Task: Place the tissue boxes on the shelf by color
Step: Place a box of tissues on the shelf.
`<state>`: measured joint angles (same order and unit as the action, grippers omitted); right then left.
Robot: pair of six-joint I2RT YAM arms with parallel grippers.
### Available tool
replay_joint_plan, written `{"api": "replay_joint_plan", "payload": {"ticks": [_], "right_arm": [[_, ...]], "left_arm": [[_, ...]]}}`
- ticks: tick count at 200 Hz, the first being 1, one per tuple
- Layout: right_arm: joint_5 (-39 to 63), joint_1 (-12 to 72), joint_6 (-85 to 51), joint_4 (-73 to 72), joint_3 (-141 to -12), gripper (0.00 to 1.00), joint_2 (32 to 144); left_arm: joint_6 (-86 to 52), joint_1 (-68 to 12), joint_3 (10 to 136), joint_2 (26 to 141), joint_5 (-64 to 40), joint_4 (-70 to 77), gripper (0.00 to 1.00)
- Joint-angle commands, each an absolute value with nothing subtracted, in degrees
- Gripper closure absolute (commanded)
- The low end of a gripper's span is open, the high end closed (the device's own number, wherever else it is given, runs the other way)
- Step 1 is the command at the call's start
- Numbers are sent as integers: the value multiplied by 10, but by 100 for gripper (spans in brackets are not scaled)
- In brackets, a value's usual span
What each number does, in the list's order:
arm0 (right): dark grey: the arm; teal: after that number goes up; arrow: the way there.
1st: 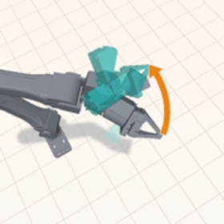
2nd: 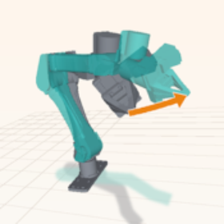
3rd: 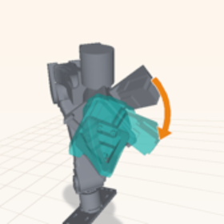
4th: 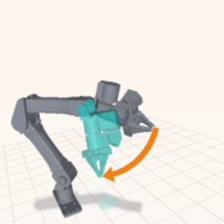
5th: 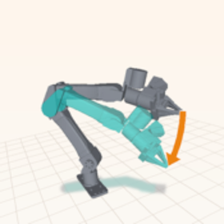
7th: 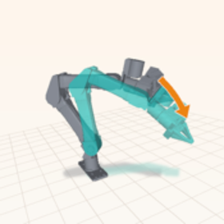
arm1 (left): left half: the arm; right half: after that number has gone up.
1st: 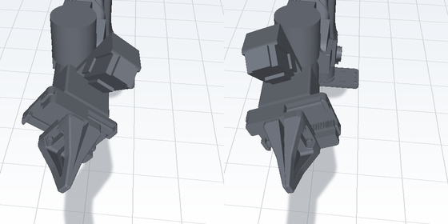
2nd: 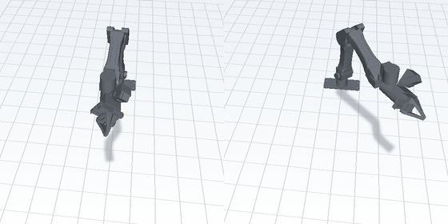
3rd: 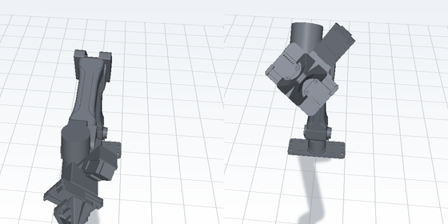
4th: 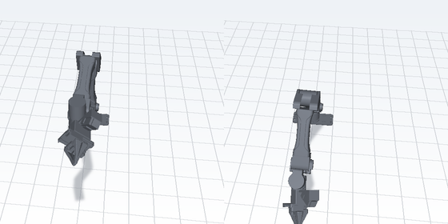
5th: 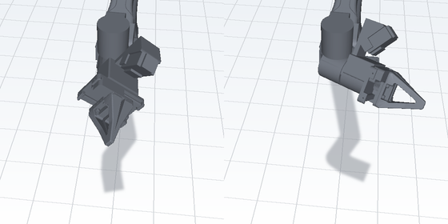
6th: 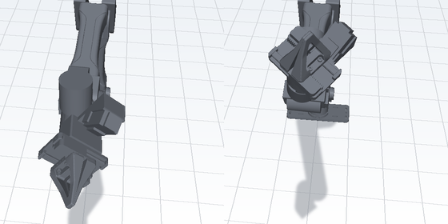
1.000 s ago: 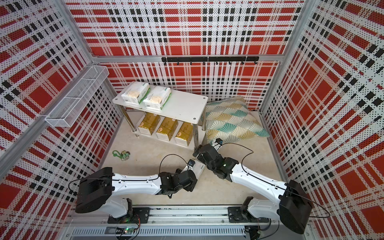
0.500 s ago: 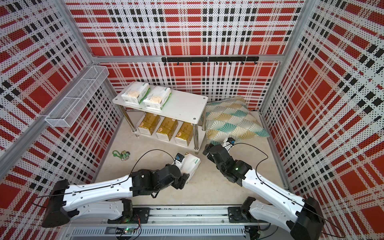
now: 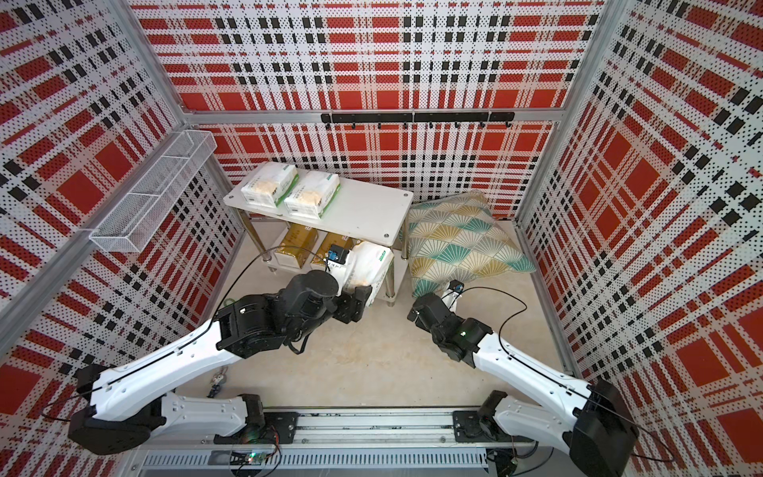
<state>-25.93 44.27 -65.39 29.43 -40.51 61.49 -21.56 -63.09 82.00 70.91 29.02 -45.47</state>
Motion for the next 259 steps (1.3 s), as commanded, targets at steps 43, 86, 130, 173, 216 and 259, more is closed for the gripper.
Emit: {"api": "replay_joint_plan", "payload": {"ticks": [43,86,130,173,216,259], "right_arm": [[-243,441,-640,267,-400,0,636],[-232,442,-636,252,-402,0,650],[-221,445,-635,241,-399,0,655],[-216,454,-633,231,-405,0,673],[-212,460,-633,222,-409,0,685],[-212,462,-633,219,-410,0,686]], "left_arm": [[-131,-587,952,756,327,-493,22],[-84,-527,1012,810,306,-472,22],[-58,-474,1067,864,263,-444,22],[-55,-433,1110,915,215,-427,22],[-60,-410,1133,950,187,-421,22],[-65,-403,1140,973,180,-423,22]]}}
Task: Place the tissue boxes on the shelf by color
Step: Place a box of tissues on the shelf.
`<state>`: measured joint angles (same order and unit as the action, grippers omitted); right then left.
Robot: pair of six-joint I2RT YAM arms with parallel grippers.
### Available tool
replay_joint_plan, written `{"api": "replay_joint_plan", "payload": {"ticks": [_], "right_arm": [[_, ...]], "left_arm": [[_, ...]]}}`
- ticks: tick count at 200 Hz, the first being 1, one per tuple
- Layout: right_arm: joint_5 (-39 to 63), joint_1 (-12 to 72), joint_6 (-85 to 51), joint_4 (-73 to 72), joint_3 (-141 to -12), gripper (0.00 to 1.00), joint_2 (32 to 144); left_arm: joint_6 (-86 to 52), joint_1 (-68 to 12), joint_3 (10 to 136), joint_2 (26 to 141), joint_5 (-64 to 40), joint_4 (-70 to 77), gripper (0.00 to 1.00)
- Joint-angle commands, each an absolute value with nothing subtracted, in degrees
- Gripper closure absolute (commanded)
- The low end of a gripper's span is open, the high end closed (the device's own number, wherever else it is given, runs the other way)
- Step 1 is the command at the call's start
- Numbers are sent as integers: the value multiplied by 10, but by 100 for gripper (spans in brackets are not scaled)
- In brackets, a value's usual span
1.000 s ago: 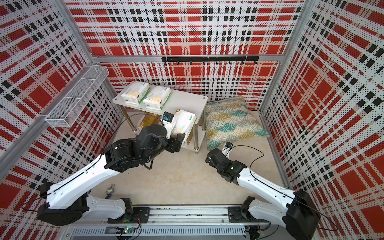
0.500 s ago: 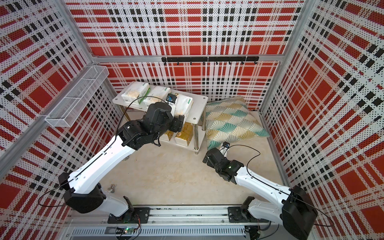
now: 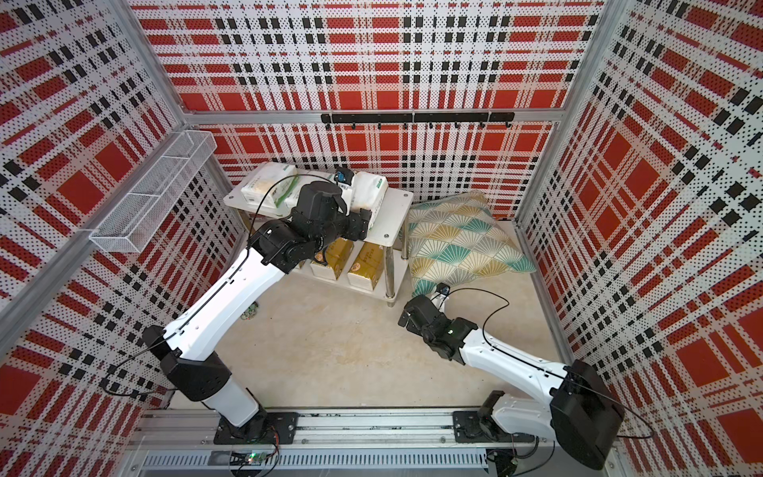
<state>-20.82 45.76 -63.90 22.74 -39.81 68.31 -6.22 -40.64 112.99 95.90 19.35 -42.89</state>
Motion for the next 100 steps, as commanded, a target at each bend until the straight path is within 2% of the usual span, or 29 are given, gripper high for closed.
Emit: {"api": "replay_joint_plan", "payload": {"ticks": [1,49,100], "right_arm": [[-212,462,-633,219,-410,0,686],[-211,462,-634,216,-412,0,689],[-210,463,-635,213,-414,0,691]], "left_arm": [[-65,-403,1140,972,179,-423,21],[-69,-403,1143,970,179,-434,11],[-68,-404,1144,973,178,-430,6]]}}
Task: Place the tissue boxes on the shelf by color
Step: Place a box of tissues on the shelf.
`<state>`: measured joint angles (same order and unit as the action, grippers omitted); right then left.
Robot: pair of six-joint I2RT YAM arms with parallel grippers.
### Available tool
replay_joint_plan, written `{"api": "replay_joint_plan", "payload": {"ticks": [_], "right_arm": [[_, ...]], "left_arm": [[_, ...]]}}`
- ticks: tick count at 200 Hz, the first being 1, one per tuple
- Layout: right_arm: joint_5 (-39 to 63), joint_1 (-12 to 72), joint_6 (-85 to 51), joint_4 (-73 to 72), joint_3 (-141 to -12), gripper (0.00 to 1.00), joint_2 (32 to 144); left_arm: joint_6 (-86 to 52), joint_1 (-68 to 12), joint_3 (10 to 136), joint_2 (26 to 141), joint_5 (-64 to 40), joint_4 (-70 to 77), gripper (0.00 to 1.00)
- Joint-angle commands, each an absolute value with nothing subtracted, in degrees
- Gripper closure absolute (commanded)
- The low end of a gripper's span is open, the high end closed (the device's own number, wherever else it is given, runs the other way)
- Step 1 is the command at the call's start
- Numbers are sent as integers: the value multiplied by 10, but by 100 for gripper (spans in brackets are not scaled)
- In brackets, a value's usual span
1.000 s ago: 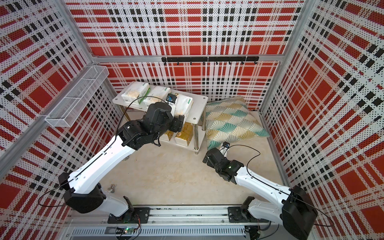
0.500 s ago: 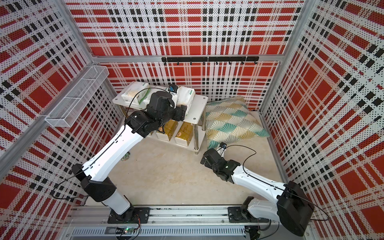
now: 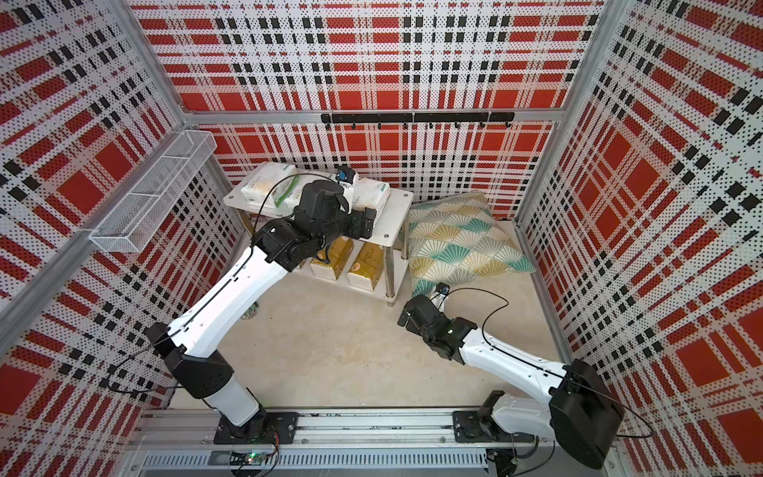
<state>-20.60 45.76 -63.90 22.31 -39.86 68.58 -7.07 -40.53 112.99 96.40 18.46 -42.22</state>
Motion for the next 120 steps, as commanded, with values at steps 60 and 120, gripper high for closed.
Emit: {"api": "replay_joint_plan", "payload": {"ticks": [60,120], "right_arm": [[-209,463,-634,208,-412,0,695],[-207,463,-635,203,-409,0,697]], "left_arm": [[-70,-417,1144,961,192,-427,0],[-68,-419,1141,948,202,-418,1]]}}
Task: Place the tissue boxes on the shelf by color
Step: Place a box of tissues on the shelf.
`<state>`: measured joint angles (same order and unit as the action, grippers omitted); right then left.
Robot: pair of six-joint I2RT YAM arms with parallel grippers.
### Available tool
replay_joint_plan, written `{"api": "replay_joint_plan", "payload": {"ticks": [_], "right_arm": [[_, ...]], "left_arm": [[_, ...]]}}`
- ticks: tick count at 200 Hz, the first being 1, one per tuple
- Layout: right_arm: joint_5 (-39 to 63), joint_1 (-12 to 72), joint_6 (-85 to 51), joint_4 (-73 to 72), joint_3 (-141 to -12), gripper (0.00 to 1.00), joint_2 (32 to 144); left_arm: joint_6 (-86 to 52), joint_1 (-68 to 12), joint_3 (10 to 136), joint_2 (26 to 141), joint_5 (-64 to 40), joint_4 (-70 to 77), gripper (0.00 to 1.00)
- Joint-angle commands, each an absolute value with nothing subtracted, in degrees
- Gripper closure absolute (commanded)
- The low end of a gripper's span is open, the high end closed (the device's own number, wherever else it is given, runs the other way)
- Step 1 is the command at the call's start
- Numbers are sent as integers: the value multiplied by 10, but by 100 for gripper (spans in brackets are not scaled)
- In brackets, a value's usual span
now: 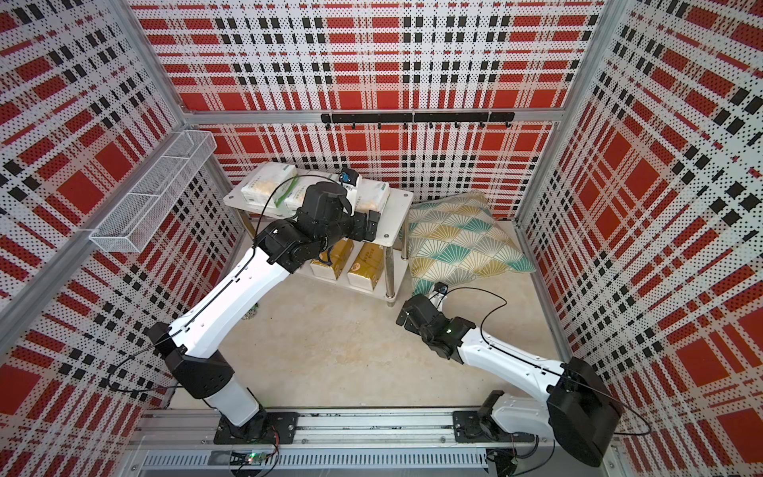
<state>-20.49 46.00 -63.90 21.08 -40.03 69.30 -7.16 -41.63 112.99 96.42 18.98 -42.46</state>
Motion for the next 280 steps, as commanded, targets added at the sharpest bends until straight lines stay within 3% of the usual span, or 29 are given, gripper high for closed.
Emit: {"api": "replay_joint_plan", "payload": {"ticks": [1,199,280], "right_arm": [[-207,463,-635,204,-409,0,697],[-213,464,-632,199,-407,0,701],[-244,465,-616,216,-414,0,699]], "left_arm": [[-68,-418,1141,948,202,-418,1],[-65,-417,1131,884,205,-390,1],[-105,-416,1006,737,258,-376,1]]}}
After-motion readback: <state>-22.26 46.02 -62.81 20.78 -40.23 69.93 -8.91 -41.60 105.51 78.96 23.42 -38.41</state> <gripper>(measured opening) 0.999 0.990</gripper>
